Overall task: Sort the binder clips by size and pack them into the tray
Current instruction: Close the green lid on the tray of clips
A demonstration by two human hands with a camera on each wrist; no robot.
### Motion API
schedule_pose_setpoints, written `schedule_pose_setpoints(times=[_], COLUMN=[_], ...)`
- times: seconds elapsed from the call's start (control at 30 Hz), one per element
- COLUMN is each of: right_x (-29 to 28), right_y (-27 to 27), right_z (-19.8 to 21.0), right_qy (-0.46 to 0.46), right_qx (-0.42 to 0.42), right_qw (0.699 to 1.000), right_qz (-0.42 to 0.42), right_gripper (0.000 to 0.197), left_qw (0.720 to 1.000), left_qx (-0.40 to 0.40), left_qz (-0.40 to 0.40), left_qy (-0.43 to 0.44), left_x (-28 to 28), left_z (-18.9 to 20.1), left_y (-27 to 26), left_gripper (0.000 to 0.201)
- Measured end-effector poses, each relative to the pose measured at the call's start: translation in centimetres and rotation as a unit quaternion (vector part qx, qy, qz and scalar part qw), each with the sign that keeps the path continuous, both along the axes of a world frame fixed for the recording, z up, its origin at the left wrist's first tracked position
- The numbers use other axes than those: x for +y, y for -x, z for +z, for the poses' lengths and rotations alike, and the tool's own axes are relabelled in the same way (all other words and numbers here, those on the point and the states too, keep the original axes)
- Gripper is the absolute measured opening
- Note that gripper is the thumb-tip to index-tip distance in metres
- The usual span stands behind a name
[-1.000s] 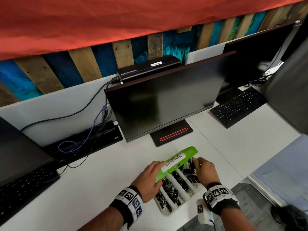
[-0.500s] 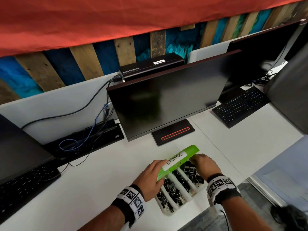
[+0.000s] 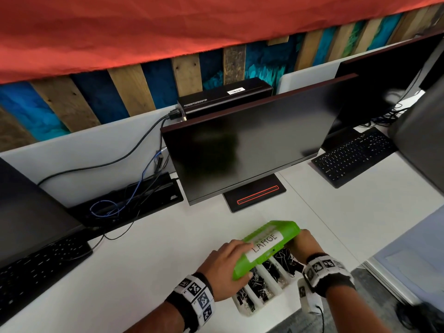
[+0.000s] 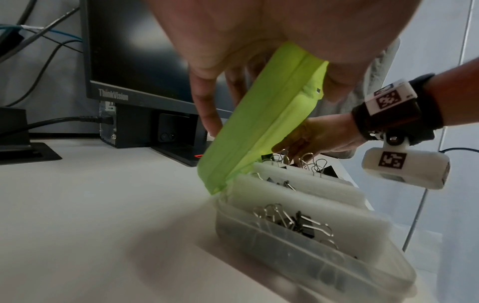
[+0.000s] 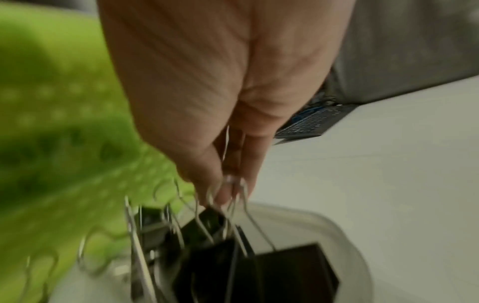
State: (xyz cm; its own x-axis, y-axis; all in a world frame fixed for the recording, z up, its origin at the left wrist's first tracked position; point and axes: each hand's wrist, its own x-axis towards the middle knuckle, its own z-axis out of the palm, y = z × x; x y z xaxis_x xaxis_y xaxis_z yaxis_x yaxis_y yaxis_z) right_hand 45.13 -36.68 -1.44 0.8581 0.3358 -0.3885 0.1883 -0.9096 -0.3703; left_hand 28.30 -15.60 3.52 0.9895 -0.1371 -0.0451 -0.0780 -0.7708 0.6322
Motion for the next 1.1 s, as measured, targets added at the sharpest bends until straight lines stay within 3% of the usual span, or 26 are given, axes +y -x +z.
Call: schedule_pose_setpoints(times=[0.1,0.17,0.23,0.3,0.4,0.5,0.57,0.63,0.7,0.77,0.87,1.0,1.1], right_x=[-2.7,-4.6,-5.7,-5.5,-5.1,-5.8,-6.2,-6.0,-5.6,-5.1,-3.7,-1.0,0.8], right_y=[0.4,0.9,1.8,3.3,5.3,6.4,6.3,6.0,6.1,6.5,8.2,10.1,10.8], right_z=[0.5,0.7,0.7,0.9,0.2,-1.7,-2.6,-2.1,-1.4,-1.2,-1.6,-2.0,-2.1], right_qy=[-0.096,-0.196,-0.267,-0.278,-0.207,-0.198,-0.120,-0.057,-0.055,-0.091,-0.080,-0.038,-0.030], right_qx=[-0.025,-0.016,0.024,0.066,0.057,0.015,-0.058,-0.109,-0.167,-0.209,-0.184,-0.231,-0.272], right_qw=[0.991,0.962,0.933,0.938,0.973,0.977,0.990,0.992,0.984,0.965,0.944,0.931,0.918], right_qz=[-0.086,-0.190,-0.240,-0.196,-0.083,-0.076,-0.050,-0.040,0.008,0.131,0.261,0.281,0.287], right_gripper=[0.029,0.039,0.029,0.014,0.053,0.087,0.097,0.093,0.076,0.061,0.065,0.062,0.045], left_qw=[0.999,0.996,0.990,0.981,0.975,0.968,0.965,0.966,0.970,0.972,0.970,0.958,0.954], left_qx=[0.010,0.027,0.055,0.057,0.047,0.031,0.021,0.023,0.027,0.039,0.069,0.110,0.100], left_qz=[-0.027,-0.053,-0.098,-0.144,-0.159,-0.178,-0.176,-0.158,-0.137,-0.109,-0.068,-0.051,-0.035], left_qy=[-0.041,-0.065,-0.084,-0.114,-0.144,-0.176,-0.195,-0.203,-0.201,-0.204,-0.223,-0.261,-0.282], left_x=[-0.3,-0.5,-1.2,-2.0,-2.9,-3.3,-3.6,-3.7,-3.4,-2.5,-0.7,0.4,0.1], left_z=[-0.2,-0.8,-1.5,-2.2,-2.5,-2.9,-3.5,-4.0,-4.3,-4.3,-4.0,-4.3,-4.7], left_y=[0.3,0.5,0.9,1.2,1.4,1.5,2.0,2.3,2.1,1.6,1.5,1.7,1.8], left_gripper=[0.066,0.068,0.063,0.054,0.044,0.042,0.040,0.037,0.035,0.037,0.046,0.070,0.061])
